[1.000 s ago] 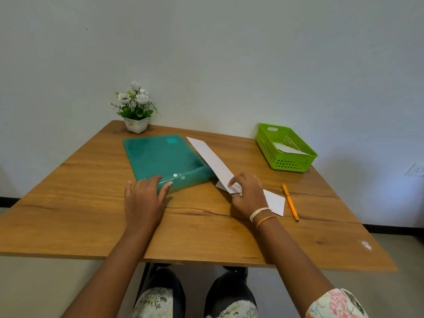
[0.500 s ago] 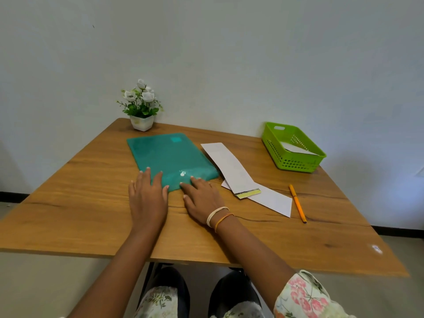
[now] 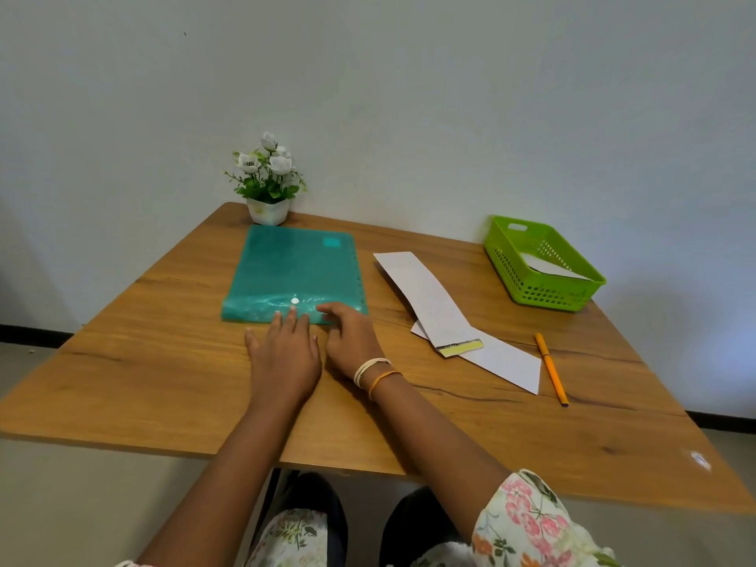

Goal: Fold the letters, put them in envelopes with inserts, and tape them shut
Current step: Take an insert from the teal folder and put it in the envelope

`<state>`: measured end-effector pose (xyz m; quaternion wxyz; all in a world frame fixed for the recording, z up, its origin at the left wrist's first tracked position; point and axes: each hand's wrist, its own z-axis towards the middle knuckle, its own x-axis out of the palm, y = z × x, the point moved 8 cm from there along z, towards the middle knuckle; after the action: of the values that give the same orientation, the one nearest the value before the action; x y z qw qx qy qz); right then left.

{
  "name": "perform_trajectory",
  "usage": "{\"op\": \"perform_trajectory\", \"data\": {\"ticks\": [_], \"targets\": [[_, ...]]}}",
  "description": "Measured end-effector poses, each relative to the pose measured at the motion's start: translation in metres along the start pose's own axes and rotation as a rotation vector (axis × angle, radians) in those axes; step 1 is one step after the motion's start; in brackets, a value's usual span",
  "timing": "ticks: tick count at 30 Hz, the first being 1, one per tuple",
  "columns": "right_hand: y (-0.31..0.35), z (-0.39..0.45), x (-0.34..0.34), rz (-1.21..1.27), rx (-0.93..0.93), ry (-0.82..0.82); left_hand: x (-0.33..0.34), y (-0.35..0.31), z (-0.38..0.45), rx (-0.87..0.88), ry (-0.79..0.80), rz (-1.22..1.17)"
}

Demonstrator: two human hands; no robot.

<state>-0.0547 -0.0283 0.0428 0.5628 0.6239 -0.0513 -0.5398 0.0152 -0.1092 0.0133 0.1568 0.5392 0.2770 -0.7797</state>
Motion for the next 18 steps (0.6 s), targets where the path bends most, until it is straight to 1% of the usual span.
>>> {"op": "perform_trajectory", "data": {"ticks": [2, 4, 5, 6, 8, 9, 10, 11, 12, 14, 16, 18], "targets": [[-0.006, -0.002, -0.022, -0.094, -0.022, -0.131, -0.001, 0.001, -0.001, -0.009, -0.006, 0.031], [-0.015, -0.003, -0.052, -0.244, -0.021, -0.31, -0.001, 0.002, -0.002, -0.02, -0.002, 0.055], [-0.022, -0.002, -0.068, -0.344, -0.004, -0.387, -0.001, 0.002, -0.003, -0.022, 0.004, 0.06], [-0.032, 0.0, -0.08, -0.451, 0.049, -0.426, 0.0, 0.003, -0.003, -0.023, 0.011, 0.063], [-0.063, 0.004, -0.098, -0.609, 0.258, -0.39, 0.001, 0.004, -0.003, -0.033, 0.021, 0.076], [-0.077, 0.004, -0.105, -0.639, 0.364, -0.347, 0.002, 0.005, -0.003, -0.049, 0.023, 0.083], [-0.089, 0.003, -0.109, -0.639, 0.435, -0.31, 0.002, 0.007, -0.003, -0.073, 0.023, 0.089], [-0.097, 0.001, -0.111, -0.63, 0.463, -0.283, 0.001, 0.009, -0.003, -0.104, 0.02, 0.089], [-0.101, 0.0, -0.112, -0.625, 0.454, -0.268, 0.001, 0.012, -0.004, -0.137, 0.018, 0.087], [-0.1, -0.004, -0.113, -0.632, 0.38, -0.285, -0.001, 0.016, -0.005, -0.192, 0.01, 0.088], [-0.094, -0.011, -0.117, -0.644, 0.313, -0.357, -0.003, 0.017, -0.006, -0.215, 0.001, 0.081], [-0.085, -0.018, -0.122, -0.635, 0.24, -0.46, -0.006, 0.012, -0.006, -0.162, -0.026, 0.046]]}}
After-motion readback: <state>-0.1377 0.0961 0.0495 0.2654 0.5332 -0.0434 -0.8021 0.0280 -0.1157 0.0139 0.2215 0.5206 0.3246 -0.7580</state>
